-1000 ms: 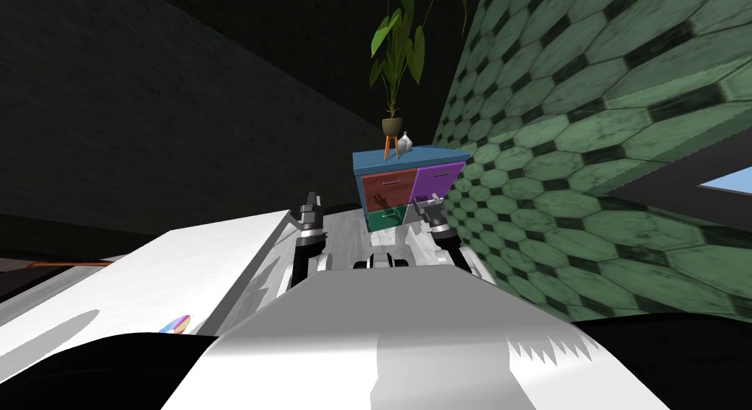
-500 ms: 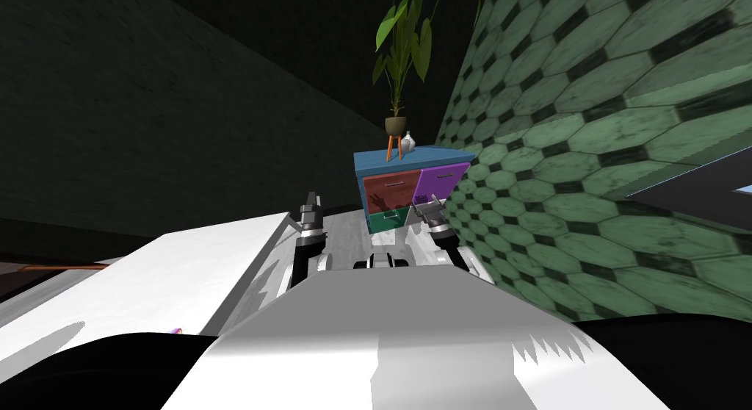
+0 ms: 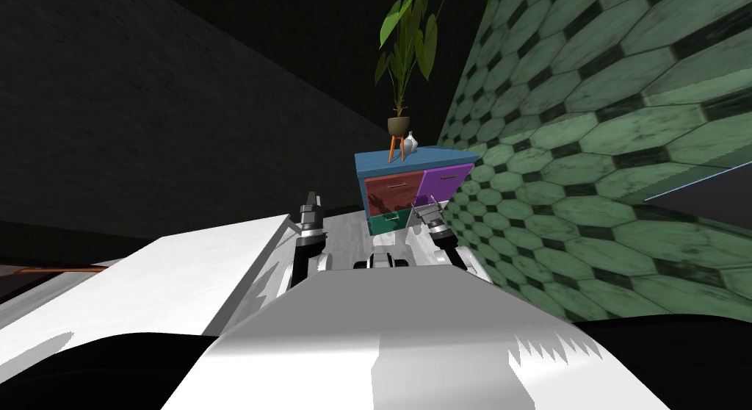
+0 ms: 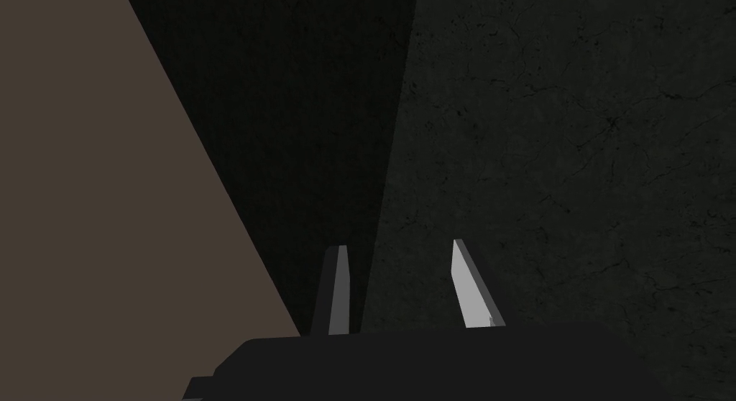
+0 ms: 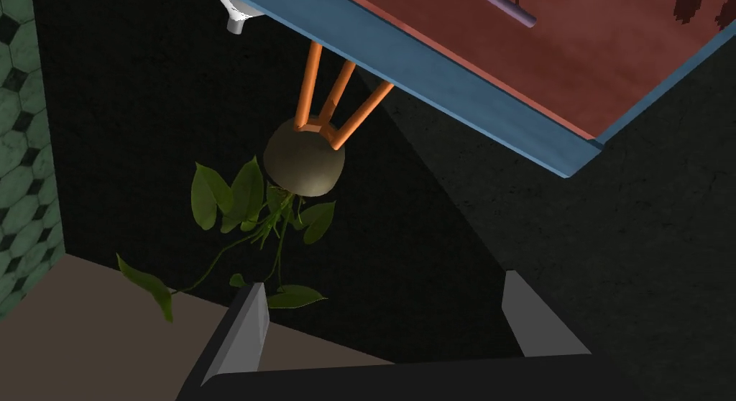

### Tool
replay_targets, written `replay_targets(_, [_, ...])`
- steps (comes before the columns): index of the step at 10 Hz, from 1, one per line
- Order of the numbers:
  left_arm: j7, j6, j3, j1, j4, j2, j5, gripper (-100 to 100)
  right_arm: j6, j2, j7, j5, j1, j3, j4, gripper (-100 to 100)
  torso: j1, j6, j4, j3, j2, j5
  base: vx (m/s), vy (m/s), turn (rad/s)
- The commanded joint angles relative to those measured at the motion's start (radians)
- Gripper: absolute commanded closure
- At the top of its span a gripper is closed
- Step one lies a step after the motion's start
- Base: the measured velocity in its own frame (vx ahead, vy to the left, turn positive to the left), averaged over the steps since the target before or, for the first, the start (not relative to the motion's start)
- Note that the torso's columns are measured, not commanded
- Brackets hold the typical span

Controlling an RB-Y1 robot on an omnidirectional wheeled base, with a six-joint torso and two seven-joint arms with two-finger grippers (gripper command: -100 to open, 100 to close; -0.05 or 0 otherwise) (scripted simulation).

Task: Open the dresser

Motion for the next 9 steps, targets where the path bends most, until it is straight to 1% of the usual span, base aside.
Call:
replay_targets(1, [0.000, 0.000, 0.000, 0.000, 0.000, 0.000, 0.000, 0, -0.004, 0.000, 0.077, 0.022, -0.008, -0.005, 0.026, -100, 0.000, 0.000, 0.000, 0.000, -0.001, 0.000, 0.069, 0.025, 0.007])
replay_targets(2, [0.000, 0.000, 0.000, 0.000, 0.000, 0.000, 0.000, 0, -0.006, 0.000, 0.106, 0.044, -0.017, -0.010, 0.050, -100, 0.001, 0.000, 0.000, -0.001, -0.001, 0.000, 0.075, 0.036, 0.014])
replay_targets(3, [0.000, 0.000, 0.000, 0.000, 0.000, 0.000, 0.000, 0, -0.006, 0.000, 0.133, 0.044, -0.017, -0.010, 0.050, -100, 0.002, 0.000, 0.000, -0.001, -0.001, 0.000, 0.065, 0.036, 0.005])
replay_targets(4, [0.000, 0.000, 0.000, 0.000, 0.000, 0.000, 0.000, 0, -0.006, 0.000, 0.140, 0.044, -0.017, -0.010, 0.050, -100, 0.002, 0.000, 0.000, 0.000, -0.001, 0.000, 0.033, 0.018, -0.001])
replay_targets(5, [0.000, 0.000, 0.000, 0.000, 0.000, 0.000, 0.000, 0, -0.009, 0.001, 0.181, 0.065, -0.025, -0.015, 0.074, -100, 0.000, 0.000, 0.000, 0.001, 0.001, 0.000, 0.061, 0.022, 0.018])
replay_targets(6, [0.000, 0.000, 0.000, 0.000, 0.000, 0.000, 0.000, 0, -0.009, 0.001, 0.201, 0.065, -0.025, -0.015, 0.074, -100, 0.000, 0.000, 0.000, 0.000, -0.001, 0.000, 0.073, 0.020, 0.009])
replay_targets(7, [0.000, 0.000, 0.000, 0.000, 0.000, 0.000, 0.000, 0, -0.012, 0.002, 0.233, 0.085, -0.033, -0.021, 0.097, -100, 0.001, 0.000, 0.000, -0.001, -0.002, 0.000, 0.098, 0.030, 0.021])
replay_targets(8, [0.000, 0.000, 0.000, 0.000, 0.000, 0.000, 0.000, 0, -0.012, 0.002, 0.259, 0.085, -0.033, -0.021, 0.097, -100, 0.001, 0.000, -0.001, -0.002, -0.003, 0.000, 0.076, 0.024, 0.009])
replay_targets(9, [0.000, 0.000, 0.000, 0.000, 0.000, 0.000, 0.000, 0, -0.015, 0.004, 0.287, 0.105, -0.042, -0.026, 0.120, -100, 0.001, 0.000, 0.000, -0.001, -0.001, 0.000, 0.083, 0.034, 0.022])
